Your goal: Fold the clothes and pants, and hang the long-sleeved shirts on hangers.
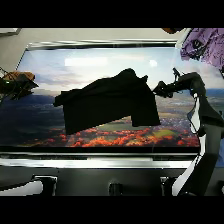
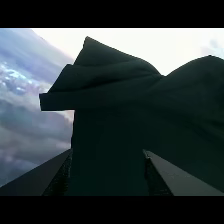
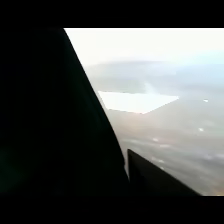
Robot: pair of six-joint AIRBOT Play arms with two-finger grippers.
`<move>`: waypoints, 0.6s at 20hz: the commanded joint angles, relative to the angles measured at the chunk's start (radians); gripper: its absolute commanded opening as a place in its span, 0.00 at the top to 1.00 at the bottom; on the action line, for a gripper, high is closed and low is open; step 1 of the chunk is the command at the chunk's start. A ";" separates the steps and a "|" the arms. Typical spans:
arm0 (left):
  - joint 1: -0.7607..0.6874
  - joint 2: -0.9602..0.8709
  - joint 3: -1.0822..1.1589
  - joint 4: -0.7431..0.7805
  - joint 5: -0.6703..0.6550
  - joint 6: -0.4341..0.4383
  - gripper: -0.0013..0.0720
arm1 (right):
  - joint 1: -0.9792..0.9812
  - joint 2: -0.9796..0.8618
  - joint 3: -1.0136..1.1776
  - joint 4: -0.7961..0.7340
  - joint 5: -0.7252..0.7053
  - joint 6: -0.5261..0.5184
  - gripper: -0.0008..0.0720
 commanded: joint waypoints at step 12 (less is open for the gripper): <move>0.051 0.142 -0.417 0.010 -0.002 0.024 0.26 | 0.025 0.077 0.000 -0.027 -0.108 0.057 0.95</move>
